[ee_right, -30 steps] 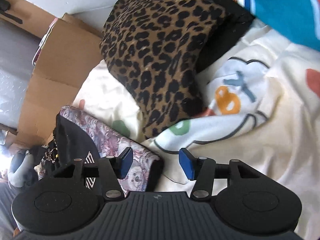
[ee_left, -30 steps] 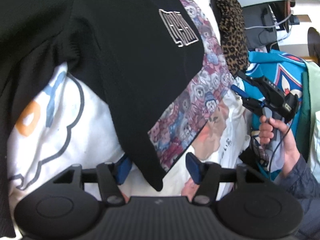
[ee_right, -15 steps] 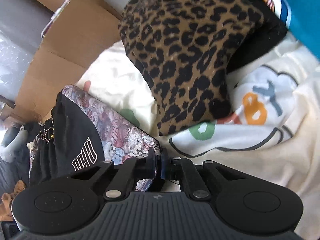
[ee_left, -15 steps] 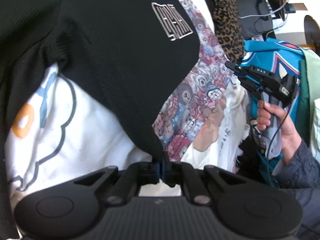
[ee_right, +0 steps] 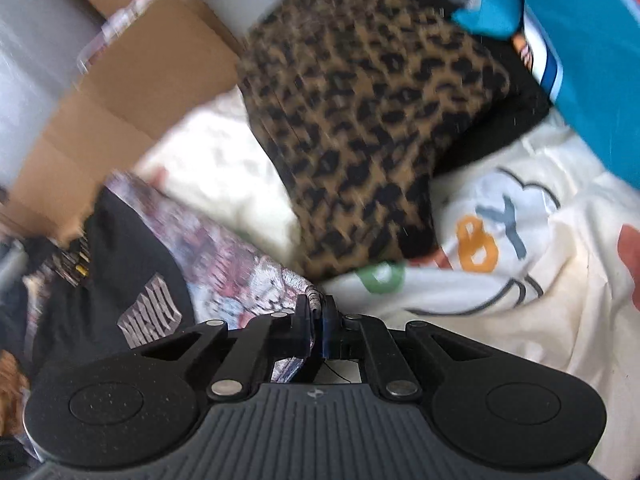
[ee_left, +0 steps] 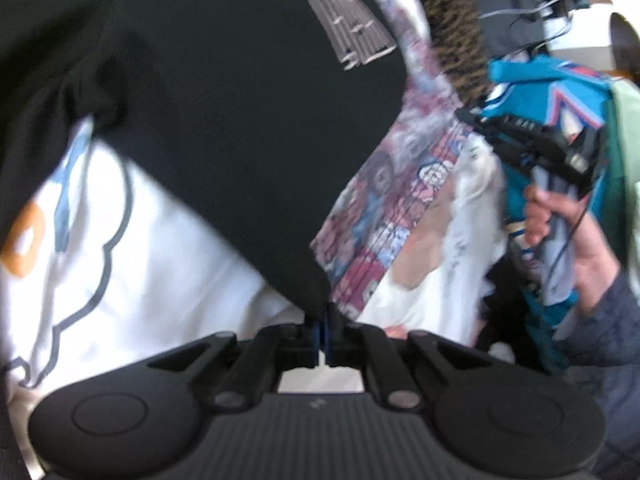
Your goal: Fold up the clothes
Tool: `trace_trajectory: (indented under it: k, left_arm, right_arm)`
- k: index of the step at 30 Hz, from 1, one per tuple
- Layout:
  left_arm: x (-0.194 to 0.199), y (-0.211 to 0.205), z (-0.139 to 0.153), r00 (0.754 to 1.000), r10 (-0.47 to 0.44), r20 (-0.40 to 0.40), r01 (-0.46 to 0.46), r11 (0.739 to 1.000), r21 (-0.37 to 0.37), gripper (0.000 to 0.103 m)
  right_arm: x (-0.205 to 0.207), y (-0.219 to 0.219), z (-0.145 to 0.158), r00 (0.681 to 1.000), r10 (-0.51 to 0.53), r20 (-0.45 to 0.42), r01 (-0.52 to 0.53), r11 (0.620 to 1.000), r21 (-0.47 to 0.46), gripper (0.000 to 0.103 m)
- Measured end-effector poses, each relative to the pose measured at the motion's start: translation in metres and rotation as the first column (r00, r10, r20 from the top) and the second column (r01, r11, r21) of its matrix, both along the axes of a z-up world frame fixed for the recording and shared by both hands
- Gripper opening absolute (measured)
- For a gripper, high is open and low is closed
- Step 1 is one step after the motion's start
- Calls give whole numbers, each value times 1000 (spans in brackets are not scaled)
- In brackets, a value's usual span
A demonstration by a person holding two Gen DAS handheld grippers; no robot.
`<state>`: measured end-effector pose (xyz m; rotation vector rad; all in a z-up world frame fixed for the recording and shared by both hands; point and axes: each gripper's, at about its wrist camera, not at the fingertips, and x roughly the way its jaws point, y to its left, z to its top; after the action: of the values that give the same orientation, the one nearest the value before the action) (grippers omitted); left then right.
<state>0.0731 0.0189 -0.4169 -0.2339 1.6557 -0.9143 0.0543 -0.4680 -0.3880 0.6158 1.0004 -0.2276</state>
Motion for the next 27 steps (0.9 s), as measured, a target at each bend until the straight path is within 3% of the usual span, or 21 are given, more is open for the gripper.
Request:
trace_trajectory:
  k: [2, 4, 8, 10, 13, 14, 18, 21, 23, 25, 27]
  left_arm:
    - [-2, 0, -4, 1000, -19, 0, 19, 999, 28, 4]
    - [-2, 5, -2, 1000, -17, 6, 17, 999, 42, 18]
    - [2, 19, 8, 1000, 16, 21, -16, 999, 42, 25]
    - [5, 28, 17, 999, 38, 39, -40, 998, 39, 34]
    - [10, 41, 33, 994, 77, 77, -81, 996, 39, 36]
    - [12, 46, 39, 992, 90, 89, -94, 995, 39, 36]
    - [18, 64, 64, 980, 144, 140, -152, 987, 45, 50]
    - [22, 79, 87, 969, 172, 176, -183, 982, 47, 52]
    - [25, 86, 103, 961, 183, 208, -198, 979, 52, 56]
    - [27, 93, 120, 950, 198, 240, -218, 974, 58, 64]
    - [28, 100, 136, 942, 209, 261, -233, 971, 63, 64]
  right_arm:
    - [3, 1, -4, 999, 6, -32, -6, 1000, -19, 8]
    - [4, 2, -2, 999, 5, -41, -7, 999, -35, 10]
    - [2, 3, 10, 999, -4, -36, 3, 999, -36, 14]
    - [0, 5, 17, 999, -15, -31, 14, 999, -31, 14]
    - [-2, 10, 31, 1000, -14, -22, 13, 999, -30, 19]
    - [-2, 12, 36, 1000, -10, -17, 9, 1000, -30, 24]
    - [3, 22, 64, 999, 45, 3, -45, 998, -36, 25]
    - [9, 30, 91, 997, 68, 23, -67, 997, -35, 27]
    - [12, 34, 108, 996, 77, 39, -76, 997, -24, 41]
    - [16, 42, 127, 993, 108, 55, -107, 994, -30, 44]
    - [19, 49, 144, 988, 144, 54, -143, 989, -22, 45]
